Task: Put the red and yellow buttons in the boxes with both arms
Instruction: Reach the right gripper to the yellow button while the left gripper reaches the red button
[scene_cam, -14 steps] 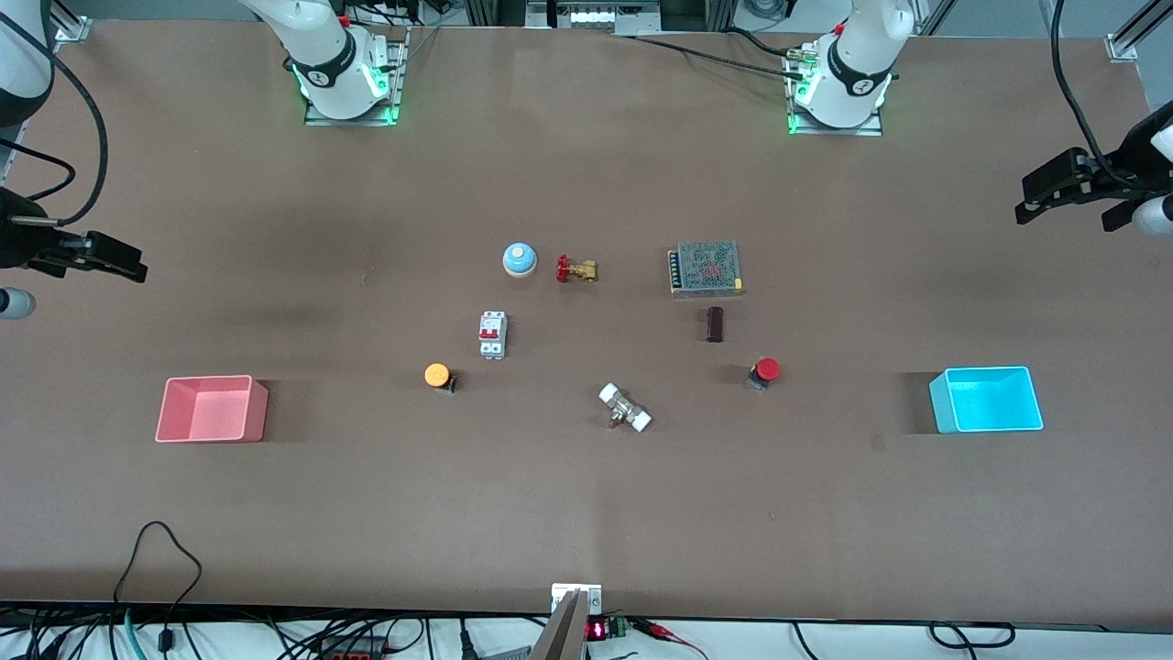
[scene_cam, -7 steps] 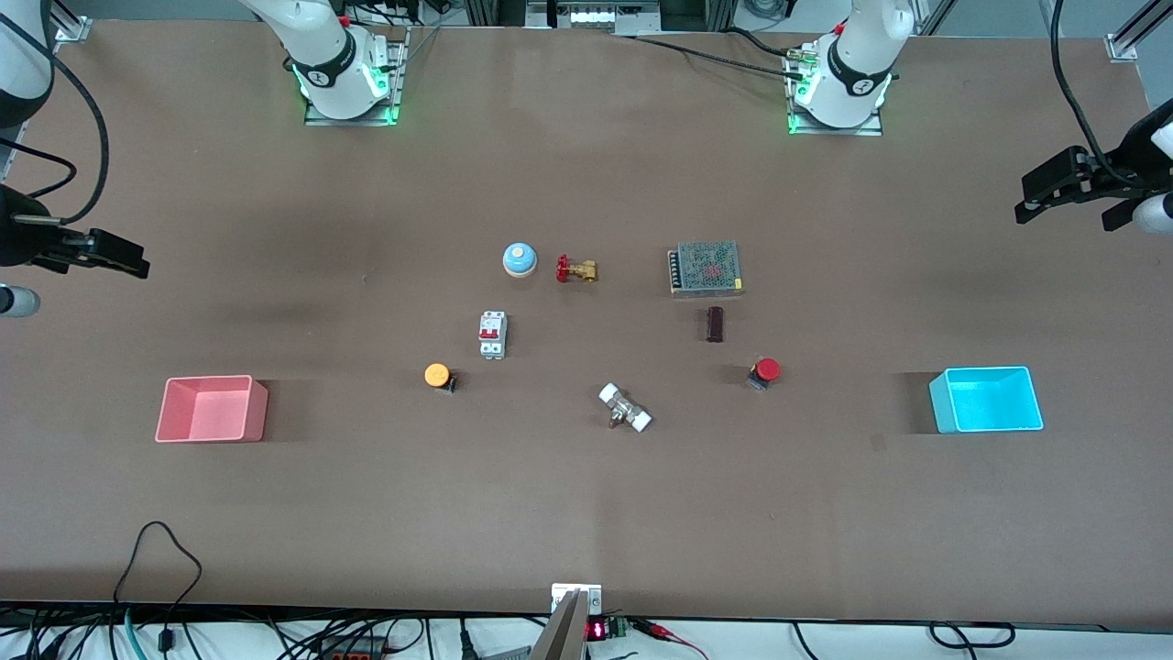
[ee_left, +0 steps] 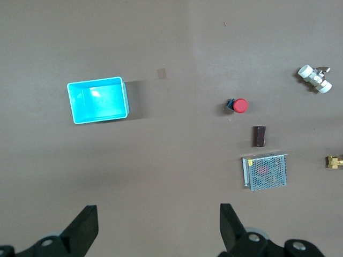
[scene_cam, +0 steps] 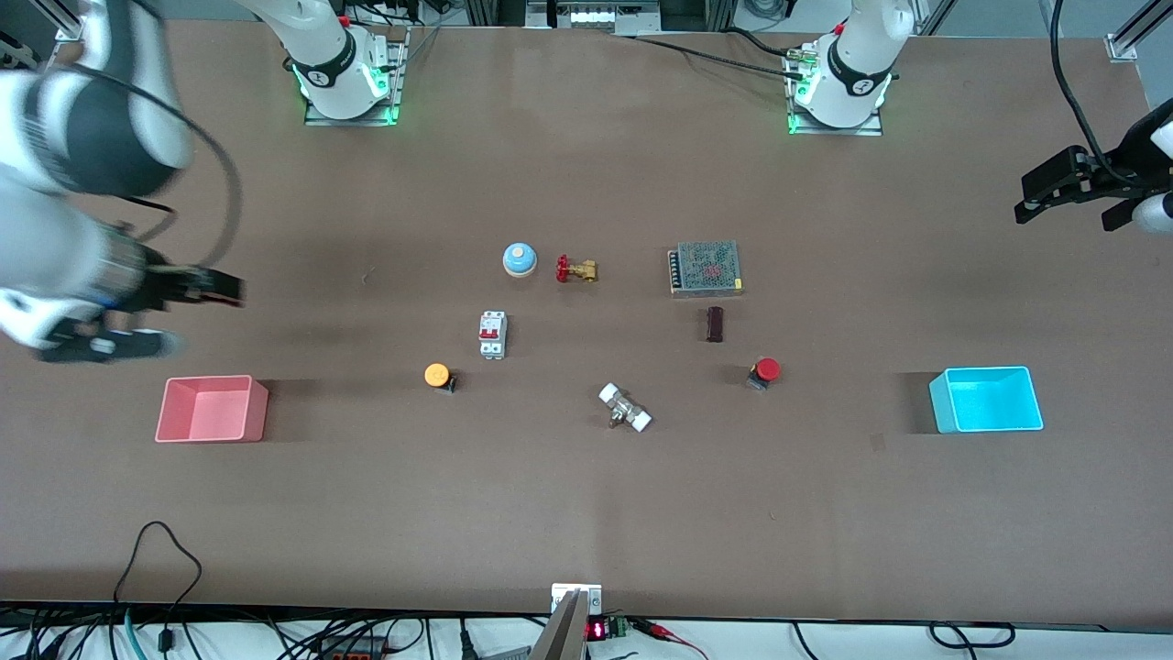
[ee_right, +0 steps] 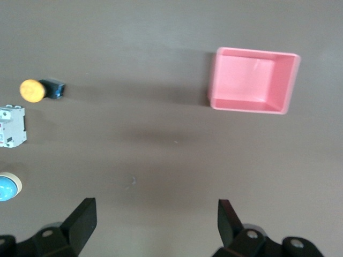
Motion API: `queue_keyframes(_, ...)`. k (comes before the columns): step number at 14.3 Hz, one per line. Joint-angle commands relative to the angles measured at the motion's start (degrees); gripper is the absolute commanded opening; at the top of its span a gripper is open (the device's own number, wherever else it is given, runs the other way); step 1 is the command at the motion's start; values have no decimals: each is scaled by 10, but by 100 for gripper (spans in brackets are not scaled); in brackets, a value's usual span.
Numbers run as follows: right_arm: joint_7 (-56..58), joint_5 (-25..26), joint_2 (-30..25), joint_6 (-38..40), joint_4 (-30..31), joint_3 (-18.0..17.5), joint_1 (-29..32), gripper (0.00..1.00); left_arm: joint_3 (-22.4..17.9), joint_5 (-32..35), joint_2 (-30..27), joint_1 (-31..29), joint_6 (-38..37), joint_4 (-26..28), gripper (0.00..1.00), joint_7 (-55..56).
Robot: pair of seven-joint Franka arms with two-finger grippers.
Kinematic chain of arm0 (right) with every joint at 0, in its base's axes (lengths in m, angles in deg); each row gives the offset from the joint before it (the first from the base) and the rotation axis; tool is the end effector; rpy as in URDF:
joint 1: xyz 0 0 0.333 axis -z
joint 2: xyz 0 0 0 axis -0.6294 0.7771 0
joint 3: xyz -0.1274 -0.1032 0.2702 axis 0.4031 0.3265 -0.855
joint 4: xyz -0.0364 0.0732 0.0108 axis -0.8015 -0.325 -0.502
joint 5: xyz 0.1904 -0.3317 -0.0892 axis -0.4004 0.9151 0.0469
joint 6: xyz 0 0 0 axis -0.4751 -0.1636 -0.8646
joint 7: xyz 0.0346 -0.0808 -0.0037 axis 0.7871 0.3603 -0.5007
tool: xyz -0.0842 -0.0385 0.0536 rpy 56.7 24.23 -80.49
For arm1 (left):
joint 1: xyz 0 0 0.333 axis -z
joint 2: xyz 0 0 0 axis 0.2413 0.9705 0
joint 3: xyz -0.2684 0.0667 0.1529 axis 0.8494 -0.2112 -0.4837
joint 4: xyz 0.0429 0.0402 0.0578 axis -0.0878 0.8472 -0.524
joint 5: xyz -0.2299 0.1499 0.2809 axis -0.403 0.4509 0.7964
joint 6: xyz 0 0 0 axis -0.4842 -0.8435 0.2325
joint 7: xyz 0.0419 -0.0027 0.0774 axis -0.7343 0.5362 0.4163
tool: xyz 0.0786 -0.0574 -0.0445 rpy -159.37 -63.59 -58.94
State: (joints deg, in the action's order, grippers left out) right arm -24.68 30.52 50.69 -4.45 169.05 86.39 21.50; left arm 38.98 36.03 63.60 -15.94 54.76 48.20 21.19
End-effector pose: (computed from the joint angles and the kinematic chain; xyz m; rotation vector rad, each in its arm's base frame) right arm 0.6365 0.0872 0.4729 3.0387 0.2059 -0.2546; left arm 0.5586 -0.0045 0.6499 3.1129 -0.1060 -0.0252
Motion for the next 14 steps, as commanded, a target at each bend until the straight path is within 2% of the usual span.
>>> queue_keyframes(1, -26, -7, 38, -32, -5, 4, -29, 100, -2, -9, 7, 3, -4, -13, 100, 1)
queue_keyframes(5, -77, -90, 93, -94, -6, 4, -46, 100, -3, -10, 41, 3, -2, -14, 100, 10)
queue_keyframes(8, -96, -98, 127, -154, -6, 4, -74, 100, -2, -10, 57, 3, -1, -13, 100, 10)
queue_keyframes(11, -116, -101, 164, -214, -6, 4, -101, 100, -2, -11, 106, 4, -3, -11, 100, 9)
queue_keyframes(14, -116, -114, 192, -242, -9, 4, -118, 100, -2, -85, 142, 4, 11, -11, 100, 12)
